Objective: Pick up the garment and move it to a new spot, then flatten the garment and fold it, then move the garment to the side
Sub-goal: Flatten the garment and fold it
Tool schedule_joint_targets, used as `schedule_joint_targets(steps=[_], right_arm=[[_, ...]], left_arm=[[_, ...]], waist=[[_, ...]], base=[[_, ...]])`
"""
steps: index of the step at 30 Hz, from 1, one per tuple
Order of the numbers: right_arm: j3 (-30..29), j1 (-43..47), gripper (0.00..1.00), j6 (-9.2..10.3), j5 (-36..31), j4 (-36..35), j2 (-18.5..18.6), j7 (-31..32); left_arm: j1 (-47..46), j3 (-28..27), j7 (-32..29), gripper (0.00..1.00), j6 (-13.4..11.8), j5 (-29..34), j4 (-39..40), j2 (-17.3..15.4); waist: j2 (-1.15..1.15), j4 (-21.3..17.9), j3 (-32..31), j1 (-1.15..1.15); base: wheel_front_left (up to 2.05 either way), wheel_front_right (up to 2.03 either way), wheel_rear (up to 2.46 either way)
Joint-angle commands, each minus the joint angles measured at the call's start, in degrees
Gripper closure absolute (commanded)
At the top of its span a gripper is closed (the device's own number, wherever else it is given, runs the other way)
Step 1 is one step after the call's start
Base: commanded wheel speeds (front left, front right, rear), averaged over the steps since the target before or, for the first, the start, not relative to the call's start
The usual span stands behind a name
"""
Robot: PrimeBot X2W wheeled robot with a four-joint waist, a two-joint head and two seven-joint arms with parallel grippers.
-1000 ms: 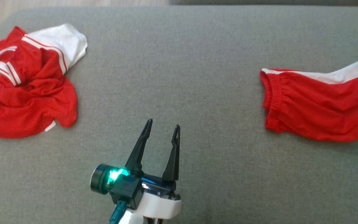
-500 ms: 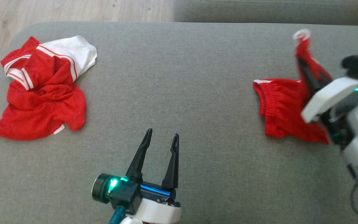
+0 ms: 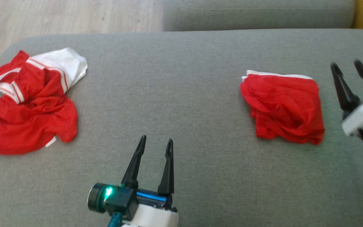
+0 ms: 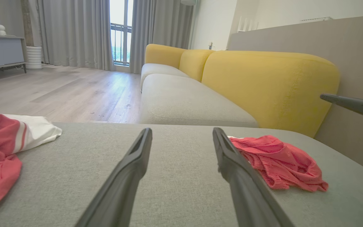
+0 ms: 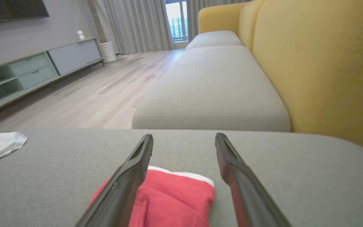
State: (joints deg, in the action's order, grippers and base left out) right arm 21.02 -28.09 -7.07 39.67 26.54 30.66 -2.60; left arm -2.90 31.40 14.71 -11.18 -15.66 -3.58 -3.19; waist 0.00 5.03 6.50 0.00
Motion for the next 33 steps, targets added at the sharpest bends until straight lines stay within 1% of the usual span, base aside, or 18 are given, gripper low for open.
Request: schedule_joint_targets(steps=[1, 5, 6, 7, 8, 9, 12, 16, 17, 18, 22, 24, 26, 29, 31, 33], right_arm=[[-1.13, 2.79, 0.00, -0.42, 1.08, -2.46, 2.23, 0.40], [-3.03, 7.03, 0.00, -0.42, 6.47, -4.88, 4.02, 3.27], [-3.03, 7.03, 0.00, -0.42, 6.47, -4.88, 4.02, 3.27], [-3.11, 7.87, 0.16, -0.42, 8.17, -5.78, 4.66, 4.11], [-3.00, 8.53, 0.72, -0.42, 9.85, -6.76, 5.33, 5.02], [-3.09, 9.02, 1.00, -0.42, 11.69, -7.55, 5.91, 5.92], [-2.93, 9.46, 1.00, -0.42, 17.65, -8.72, 7.12, 9.51], [-2.79, 8.00, 1.00, -0.42, 27.63, -8.32, 8.00, 16.58], [-2.47, 7.58, 1.00, -0.42, 29.55, -8.04, 8.63, 18.70], [-1.88, 6.69, 1.00, -0.42, 31.64, -6.77, 10.34, 21.92], [0.22, 5.18, 1.00, -0.42, 34.02, -4.78, 12.22, 26.88], [1.56, 4.75, 1.00, -0.42, 34.85, -4.64, 12.30, 28.54], [2.87, 4.71, 1.00, -0.42, 36.35, -5.39, 11.56, 30.07], [5.45, 5.47, 1.00, -0.42, 38.51, -8.01, 10.93, 32.95], [7.49, 6.77, 1.00, -0.42, 39.20, -10.29, 11.22, 34.53], [10.05, 9.15, 1.00, -0.42, 40.17, -14.02, 11.74, 35.60]], left_arm=[[-0.10, -1.90, 0.29, 0.00, -0.12, 0.07, 1.82, 0.31], [-0.28, -1.71, 0.29, 0.00, 0.14, 0.14, 2.23, 0.31], [-0.28, -1.71, 0.29, 0.00, 0.14, 0.14, 2.23, 0.31], [-0.47, -1.60, 0.29, 0.00, 0.21, 0.19, 2.42, 0.31], [-0.72, -1.48, 0.29, 0.00, 0.22, 0.25, 2.59, 0.31], [-0.97, -1.36, 0.29, 0.00, 0.20, 0.24, 2.72, 0.31], [-1.67, -0.87, 0.29, 0.00, 0.13, 0.26, 2.82, 0.31], [-3.17, 0.28, 0.29, 0.00, 0.19, 0.17, 2.87, 0.31], [-3.62, 0.58, 0.29, 0.00, 0.10, 0.05, 2.93, 0.31], [-4.53, 1.17, 0.29, 0.00, -0.09, -0.21, 3.04, 0.31], [-5.89, 2.16, 0.29, 0.00, -0.53, -0.88, 3.04, 0.31], [-6.31, 2.54, 0.29, 0.00, -0.72, -1.17, 2.87, 0.31], [-6.55, 2.76, 0.29, 0.00, -0.95, -1.43, 2.69, 0.31], [-6.74, 2.89, 0.29, 0.00, -1.22, -1.81, 2.41, 0.31], [-6.75, 2.95, 0.29, 0.00, -1.19, -1.89, 2.25, 0.31], [-6.25, 2.57, 0.29, 0.00, -1.17, -1.83, 1.88, 0.31]], waist=[[0.00, -1.13, -1.04, 0.00], [0.00, -1.02, -0.73, 0.00], [0.00, -1.02, -0.73, 0.00], [0.00, -0.73, -0.29, 0.00], [0.00, -0.37, 0.21, 0.00], [0.00, 0.07, 0.80, 0.00], [0.00, 1.44, 2.70, 0.00], [0.00, 3.77, 5.35, 0.00], [0.00, 4.36, 5.95, 0.00], [0.00, 5.48, 7.03, 0.00], [0.00, 7.02, 8.42, 0.00], [0.00, 7.44, 8.63, 0.00], [0.00, 7.60, 8.58, 0.00], [0.00, 7.51, 7.98, 0.00], [0.00, 7.25, 7.18, 0.00], [0.00, 6.38, 5.39, 0.00]], base=[[0.00, 0.00, 0.00], [0.00, 0.00, 0.00], [0.00, 0.00, 0.00], [0.00, 0.00, 0.00], [0.00, 0.00, 0.00], [0.00, 0.00, 0.00], [0.00, 0.00, 0.00], [0.00, 0.00, 0.00], [0.00, 0.00, 0.00], [0.00, 0.00, 0.00], [0.00, 0.00, 0.00], [0.00, 0.00, 0.00], [0.00, 0.00, 0.00], [0.00, 0.00, 0.00], [0.00, 0.00, 0.00], [0.00, 0.00, 0.00]])
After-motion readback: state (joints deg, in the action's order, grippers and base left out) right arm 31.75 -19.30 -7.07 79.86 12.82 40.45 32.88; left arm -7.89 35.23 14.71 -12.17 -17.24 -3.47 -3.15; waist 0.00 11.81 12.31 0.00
